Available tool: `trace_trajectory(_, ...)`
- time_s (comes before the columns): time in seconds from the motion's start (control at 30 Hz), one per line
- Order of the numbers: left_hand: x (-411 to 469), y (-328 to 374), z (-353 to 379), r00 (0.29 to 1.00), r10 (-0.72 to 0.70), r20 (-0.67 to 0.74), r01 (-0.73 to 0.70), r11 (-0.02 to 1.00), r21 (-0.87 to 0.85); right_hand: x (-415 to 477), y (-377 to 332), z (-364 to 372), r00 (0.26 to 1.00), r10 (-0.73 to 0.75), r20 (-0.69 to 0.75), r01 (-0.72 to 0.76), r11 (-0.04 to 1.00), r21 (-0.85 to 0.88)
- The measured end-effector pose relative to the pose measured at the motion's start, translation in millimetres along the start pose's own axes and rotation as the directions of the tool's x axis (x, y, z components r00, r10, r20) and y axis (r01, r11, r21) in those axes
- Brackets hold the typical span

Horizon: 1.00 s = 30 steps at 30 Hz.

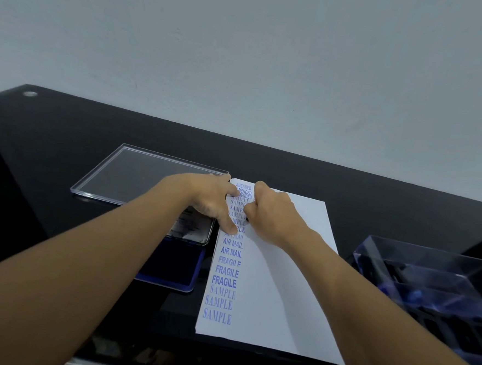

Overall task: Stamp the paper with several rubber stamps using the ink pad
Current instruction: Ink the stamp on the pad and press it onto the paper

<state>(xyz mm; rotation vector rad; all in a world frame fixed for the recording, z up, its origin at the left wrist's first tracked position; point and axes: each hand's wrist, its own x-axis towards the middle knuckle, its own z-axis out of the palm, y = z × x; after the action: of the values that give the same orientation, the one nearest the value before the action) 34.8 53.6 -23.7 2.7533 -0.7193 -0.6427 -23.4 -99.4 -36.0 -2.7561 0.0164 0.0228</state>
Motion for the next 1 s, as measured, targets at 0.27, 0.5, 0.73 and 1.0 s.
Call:
trace_trajectory(0.27,1,-1,0,1.0,-0.003,0.008,0.003,1.0,0.0,-7,-1,1,0.999,-0.039,0.002,0.039,0.999,0.006)
trace_trajectory(0.5,0,0,0,1.0,0.002,-0.001,-0.002,1.0,0.006,3,2,2,1.0,0.009,-0.017,-0.009,1.0,0.028)
trace_trajectory(0.73,0,0,1,1.0,-0.004,0.011,0.004,1.0,-0.003,-1,4,9,1.0,-0.007,-0.02,0.008,0.999,0.032)
trace_trajectory(1.0,1,0,1,1.0,-0.001,0.007,0.001,1.0,-0.006,-1,0,1,1.0,-0.003,-0.01,0.003,1.0,0.029)
